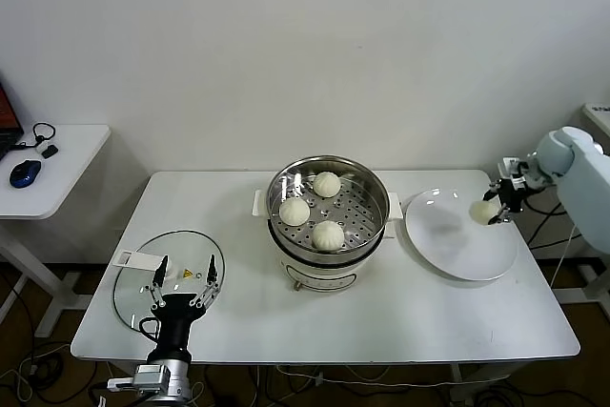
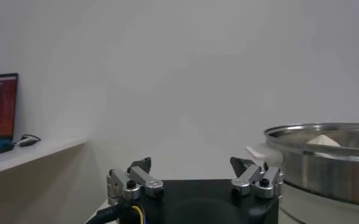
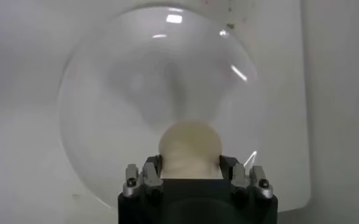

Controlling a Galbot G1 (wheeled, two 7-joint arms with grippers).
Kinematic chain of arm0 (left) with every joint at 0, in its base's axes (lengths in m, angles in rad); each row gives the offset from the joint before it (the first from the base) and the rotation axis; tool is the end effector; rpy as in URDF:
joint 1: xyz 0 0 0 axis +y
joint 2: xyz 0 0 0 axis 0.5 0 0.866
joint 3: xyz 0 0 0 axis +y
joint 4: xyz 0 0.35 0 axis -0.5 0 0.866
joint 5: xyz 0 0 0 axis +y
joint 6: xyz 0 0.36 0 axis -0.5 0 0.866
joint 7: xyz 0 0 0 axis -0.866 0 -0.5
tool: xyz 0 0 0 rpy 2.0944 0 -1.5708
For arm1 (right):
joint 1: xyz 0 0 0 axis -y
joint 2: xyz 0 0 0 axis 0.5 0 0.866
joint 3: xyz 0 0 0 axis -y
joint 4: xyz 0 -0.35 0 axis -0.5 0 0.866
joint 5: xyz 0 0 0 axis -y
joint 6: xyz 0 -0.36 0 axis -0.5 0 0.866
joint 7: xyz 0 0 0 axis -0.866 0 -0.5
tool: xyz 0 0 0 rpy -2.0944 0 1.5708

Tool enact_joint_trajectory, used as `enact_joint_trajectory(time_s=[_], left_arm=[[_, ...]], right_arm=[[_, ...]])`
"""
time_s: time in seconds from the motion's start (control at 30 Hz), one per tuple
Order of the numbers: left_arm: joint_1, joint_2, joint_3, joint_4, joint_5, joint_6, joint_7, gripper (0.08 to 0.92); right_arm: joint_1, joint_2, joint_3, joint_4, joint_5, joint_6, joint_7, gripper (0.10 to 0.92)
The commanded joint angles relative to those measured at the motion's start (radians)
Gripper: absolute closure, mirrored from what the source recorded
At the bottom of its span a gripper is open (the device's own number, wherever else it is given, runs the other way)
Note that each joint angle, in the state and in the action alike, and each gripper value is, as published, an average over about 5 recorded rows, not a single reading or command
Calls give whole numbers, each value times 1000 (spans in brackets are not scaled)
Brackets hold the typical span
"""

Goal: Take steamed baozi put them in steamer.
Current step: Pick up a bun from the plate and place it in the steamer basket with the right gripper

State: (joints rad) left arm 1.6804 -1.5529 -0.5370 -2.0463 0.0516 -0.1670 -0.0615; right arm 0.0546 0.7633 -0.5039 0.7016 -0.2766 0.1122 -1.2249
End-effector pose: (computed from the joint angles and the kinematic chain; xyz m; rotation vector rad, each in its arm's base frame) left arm 0.1485 0.0076 -0.3386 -0.0833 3.1268 0.1142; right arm 0.5679 -0.3141 -0.1531 1.0861 -1.4758 1.2818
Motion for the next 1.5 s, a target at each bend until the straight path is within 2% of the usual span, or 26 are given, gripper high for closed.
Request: enact_joint_trajectory(time_s=[0.03,0.33,0.83,1.17,1.5], left_arm=[[4,-3,4,-4,4,-2,0,177],[9,-5,25,-18,23,-2,-2,177],[6,-5,44,-35,29,-1,-3,177],[5,-2,37,-39,26,-3,-3,177],[-1,-3,31,-39,25,-1,-4,177]], right_arm=[[208,-102,-263,239,265,-45,-19,397],[447,-96,-517,421,482,-157,-13,397],[775,98,-850,506,805,-290,19,397],[748,165,-908,550,818,-332,41,406],[614,199,-888,493,736,-338,56,405]])
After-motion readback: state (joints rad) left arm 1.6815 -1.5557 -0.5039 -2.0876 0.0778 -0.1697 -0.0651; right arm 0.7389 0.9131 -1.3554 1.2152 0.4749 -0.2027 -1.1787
